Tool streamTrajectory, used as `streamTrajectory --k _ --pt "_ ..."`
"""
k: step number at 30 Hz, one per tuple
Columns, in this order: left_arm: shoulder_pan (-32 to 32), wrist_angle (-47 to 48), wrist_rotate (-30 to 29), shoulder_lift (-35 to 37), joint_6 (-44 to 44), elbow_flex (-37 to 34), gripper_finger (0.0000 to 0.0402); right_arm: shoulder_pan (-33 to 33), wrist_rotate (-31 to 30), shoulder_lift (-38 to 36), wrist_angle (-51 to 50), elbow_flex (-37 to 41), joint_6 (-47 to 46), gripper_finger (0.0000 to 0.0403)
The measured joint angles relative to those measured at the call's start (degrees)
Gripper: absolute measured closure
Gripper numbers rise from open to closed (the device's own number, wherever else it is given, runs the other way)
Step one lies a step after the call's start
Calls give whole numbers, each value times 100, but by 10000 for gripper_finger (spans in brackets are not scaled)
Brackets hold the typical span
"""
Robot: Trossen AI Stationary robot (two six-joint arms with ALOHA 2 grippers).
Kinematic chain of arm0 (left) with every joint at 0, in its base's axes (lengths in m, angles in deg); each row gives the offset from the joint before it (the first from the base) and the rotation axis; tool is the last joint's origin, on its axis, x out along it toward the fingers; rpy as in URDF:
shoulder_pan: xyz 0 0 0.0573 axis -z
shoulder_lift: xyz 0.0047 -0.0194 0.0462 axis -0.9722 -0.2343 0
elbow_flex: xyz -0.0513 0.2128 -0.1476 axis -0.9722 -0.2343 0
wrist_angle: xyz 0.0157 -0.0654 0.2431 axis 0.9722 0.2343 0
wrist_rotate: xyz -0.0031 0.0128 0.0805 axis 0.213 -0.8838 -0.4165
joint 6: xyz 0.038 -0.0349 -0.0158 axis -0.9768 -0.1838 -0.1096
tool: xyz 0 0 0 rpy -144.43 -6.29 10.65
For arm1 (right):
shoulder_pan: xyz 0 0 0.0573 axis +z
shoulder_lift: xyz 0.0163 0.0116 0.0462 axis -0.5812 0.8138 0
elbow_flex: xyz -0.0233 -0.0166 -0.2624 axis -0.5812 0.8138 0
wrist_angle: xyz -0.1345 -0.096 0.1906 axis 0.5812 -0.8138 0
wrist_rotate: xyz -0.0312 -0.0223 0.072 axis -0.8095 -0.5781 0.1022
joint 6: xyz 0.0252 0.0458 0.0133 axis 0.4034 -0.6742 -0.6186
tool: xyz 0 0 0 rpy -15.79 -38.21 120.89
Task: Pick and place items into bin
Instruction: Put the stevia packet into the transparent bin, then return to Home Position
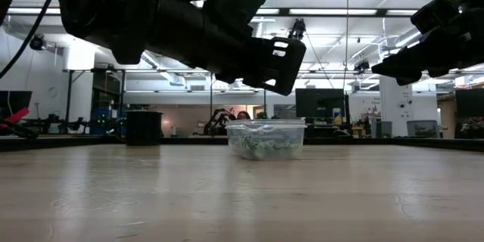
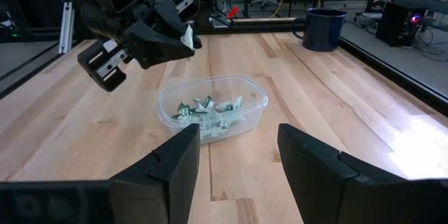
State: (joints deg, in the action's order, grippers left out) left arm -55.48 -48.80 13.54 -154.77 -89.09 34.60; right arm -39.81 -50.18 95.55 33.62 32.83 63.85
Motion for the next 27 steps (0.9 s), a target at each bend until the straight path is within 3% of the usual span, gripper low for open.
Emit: streamTrajectory --k 15,27 --pt "0 -2 -2 0 47 0 208 0 0 0 -2 0 5 220" --pt "0 -7 63 0 47 -1 189 1 0 1 -2 0 -4 220"
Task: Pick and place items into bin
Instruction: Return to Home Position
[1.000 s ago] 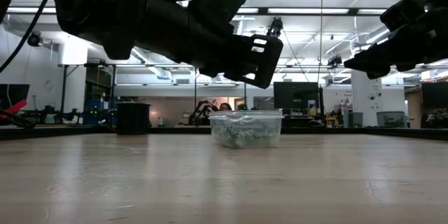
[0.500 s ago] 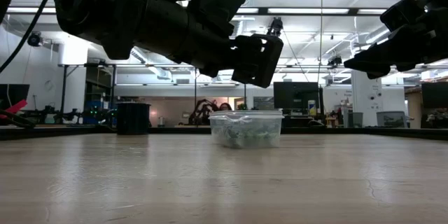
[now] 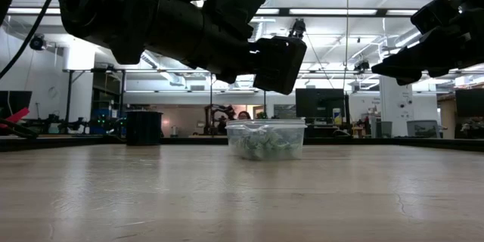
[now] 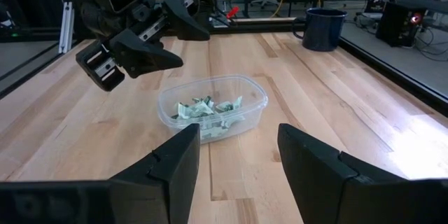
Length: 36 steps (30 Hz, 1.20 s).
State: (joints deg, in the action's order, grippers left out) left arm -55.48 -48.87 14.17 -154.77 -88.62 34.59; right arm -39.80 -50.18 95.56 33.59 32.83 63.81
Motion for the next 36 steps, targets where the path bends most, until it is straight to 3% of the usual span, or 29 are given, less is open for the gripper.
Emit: streamTrajectory --k 8,14,16,20,22,25,32,36 --pt "-7 0 24 2 72 7 189 -1 0 -1 0 0 -2 220" --pt "-51 -4 221 30 1060 7 189 1 0 1 0 0 9 220" --pt "-133 2 974 83 1174 -22 189 0 0 1 0 0 1 220" --pt "-388 55 3487 231 951 -204 189 -1 0 -1 2 0 2 220" --pt "-539 138 4258 344 992 -368 189 1 4 0 0 0 3 220" --pt "-749 212 4702 613 1056 -672 189 1 4 1 2 0 1 220" --pt "-1039 131 5136 1785 854 -1868 189 -1 0 2 2 0 7 220" --pt "-1320 114 6130 2674 758 -2722 189 -1 0 1 2 0 9 220"
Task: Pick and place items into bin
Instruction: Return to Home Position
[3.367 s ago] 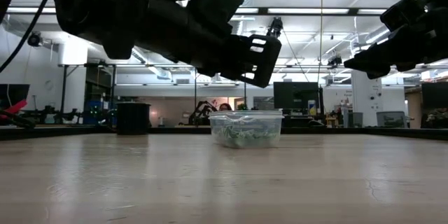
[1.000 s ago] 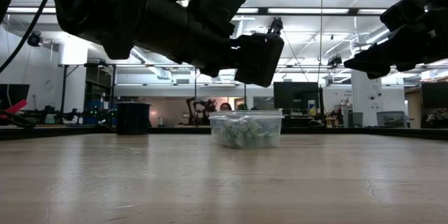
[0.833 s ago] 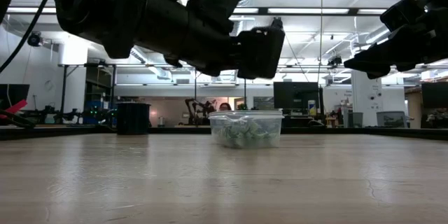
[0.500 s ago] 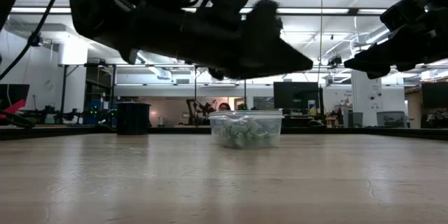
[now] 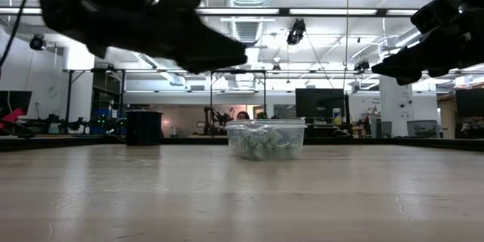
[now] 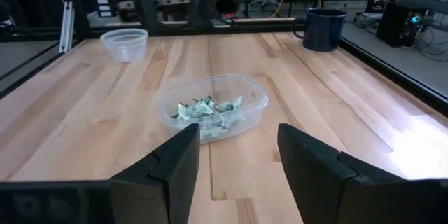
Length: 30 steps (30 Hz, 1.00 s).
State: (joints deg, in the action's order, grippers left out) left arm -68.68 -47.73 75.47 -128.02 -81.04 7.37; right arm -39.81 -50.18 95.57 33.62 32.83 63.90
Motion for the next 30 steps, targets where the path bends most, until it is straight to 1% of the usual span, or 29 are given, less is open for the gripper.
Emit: streamTrajectory --k 2,4,11,18,22,30 --pt "-139 45 535 445 3 -454 189 0 0 0 0 0 -11 220" --pt "-227 43 720 887 48 -893 189 2 2 -2 0 0 0 220" --pt "-328 -17 540 2598 169 -2374 189 0 0 -2 0 0 -11 220" --pt "-329 4 411 4025 313 -3364 189 2 0 -2 0 0 -3 220" --pt "-328 751 414 4676 342 -3364 189 0 -2 0 2 0 0 220" --pt "-328 1720 413 5570 318 -3369 189 2 0 -2 0 0 0 220"
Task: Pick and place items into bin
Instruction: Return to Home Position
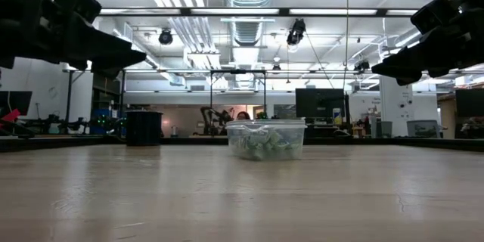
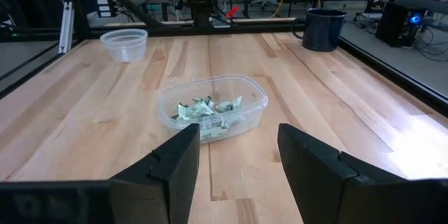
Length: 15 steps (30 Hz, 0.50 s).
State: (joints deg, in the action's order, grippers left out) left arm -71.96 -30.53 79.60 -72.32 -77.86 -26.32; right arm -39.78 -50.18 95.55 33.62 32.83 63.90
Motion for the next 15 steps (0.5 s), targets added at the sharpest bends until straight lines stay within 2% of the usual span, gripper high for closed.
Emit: streamTrajectory --k 10,15 --pt "0 1653 -4 1182 -59 -4 189 0 0 0 0 0 -3 220" --pt "0 2765 -107 2158 -61 24 189 0 0 0 -2 0 -8 220"
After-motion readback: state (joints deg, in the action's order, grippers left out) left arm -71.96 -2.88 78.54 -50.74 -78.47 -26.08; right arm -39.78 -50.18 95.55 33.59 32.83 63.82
